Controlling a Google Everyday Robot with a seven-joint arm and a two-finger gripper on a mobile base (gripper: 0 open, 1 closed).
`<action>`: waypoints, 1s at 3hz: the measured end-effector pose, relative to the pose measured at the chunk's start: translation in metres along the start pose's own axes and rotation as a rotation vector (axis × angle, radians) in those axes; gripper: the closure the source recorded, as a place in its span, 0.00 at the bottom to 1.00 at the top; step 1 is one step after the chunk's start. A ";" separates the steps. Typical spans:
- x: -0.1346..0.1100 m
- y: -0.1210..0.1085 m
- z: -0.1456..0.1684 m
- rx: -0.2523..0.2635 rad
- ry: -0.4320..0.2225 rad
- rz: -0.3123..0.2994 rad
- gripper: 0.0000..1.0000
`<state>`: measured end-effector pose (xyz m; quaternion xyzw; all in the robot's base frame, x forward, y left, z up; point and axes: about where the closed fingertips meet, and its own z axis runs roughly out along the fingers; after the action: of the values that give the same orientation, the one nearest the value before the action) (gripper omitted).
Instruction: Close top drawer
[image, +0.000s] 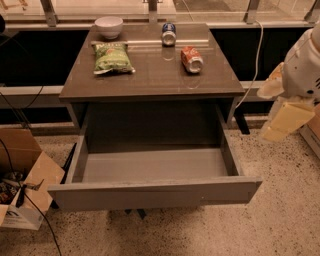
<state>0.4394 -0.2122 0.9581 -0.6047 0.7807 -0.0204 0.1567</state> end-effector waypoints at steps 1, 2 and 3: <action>0.010 0.006 0.032 -0.063 -0.011 0.008 0.59; 0.029 0.018 0.088 -0.140 0.005 0.022 0.90; 0.043 0.027 0.125 -0.198 0.006 0.023 1.00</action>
Offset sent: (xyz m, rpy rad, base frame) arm -0.0004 -0.0148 -0.1309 0.0239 0.1922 -0.0009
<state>0.4381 -0.2260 0.8242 -0.6080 0.7864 0.0567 0.0939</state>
